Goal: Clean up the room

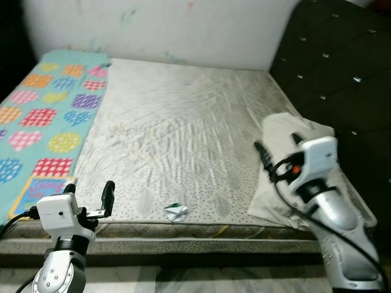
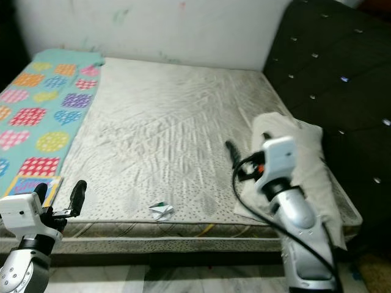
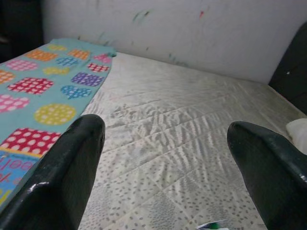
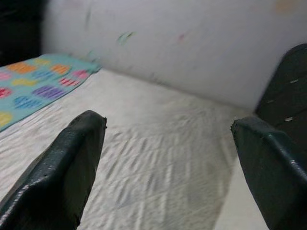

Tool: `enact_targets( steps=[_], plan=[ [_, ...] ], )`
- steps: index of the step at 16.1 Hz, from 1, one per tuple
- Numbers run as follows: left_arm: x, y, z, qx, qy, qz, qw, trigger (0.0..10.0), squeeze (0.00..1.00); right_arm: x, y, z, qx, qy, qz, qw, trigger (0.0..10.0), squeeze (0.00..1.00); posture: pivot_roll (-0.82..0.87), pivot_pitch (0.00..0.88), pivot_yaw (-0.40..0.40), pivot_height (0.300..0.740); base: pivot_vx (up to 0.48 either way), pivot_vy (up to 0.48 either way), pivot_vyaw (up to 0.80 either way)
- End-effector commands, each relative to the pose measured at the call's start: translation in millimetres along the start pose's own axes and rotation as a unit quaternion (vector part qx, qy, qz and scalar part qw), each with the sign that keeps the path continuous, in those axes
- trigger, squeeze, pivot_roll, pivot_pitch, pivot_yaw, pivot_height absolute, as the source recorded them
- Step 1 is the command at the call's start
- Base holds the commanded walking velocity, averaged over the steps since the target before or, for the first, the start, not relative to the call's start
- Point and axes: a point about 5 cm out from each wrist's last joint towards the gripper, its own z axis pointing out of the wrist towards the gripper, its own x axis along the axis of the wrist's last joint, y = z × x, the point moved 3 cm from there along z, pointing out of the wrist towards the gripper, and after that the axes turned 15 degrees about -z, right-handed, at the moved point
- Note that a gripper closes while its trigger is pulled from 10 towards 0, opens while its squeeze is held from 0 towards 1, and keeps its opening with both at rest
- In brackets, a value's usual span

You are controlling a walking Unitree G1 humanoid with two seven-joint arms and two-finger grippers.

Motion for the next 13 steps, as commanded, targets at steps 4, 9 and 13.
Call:
enact_targets(
  steps=[4, 9, 13],
  plan=[
    [-6.3, 7.3, 1.8, -0.006, -0.009, -0.010, 1.000, 10.0, 0.00, -30.1, -20.6, -6.1, 0.012, -0.046, 0.028, 0.998, 10.0, 0.00, -0.02, 0.000, -0.065, 0.740, 0.000, 0.000, 0.00],
    [-6.8, 18.0, 14.6, -0.035, -0.021, -0.010, 0.999, 10.0, 0.00, -38.0, -25.4, -5.9, -0.017, -0.054, 0.044, 0.997, 10.0, 0.00, -0.04, 0.014, -0.002, 0.740, 0.000, 0.000, 0.00],
    [-8.7, 18.5, 13.0, -0.031, -0.022, -0.013, 0.999, 10.0, 0.00, -40.1, -21.9, -11.1, -0.009, -0.059, 0.029, 0.998, 10.0, 0.00, -0.05, 0.036, -0.050, 0.740, 0.000, 0.000, 0.00]
  ],
)
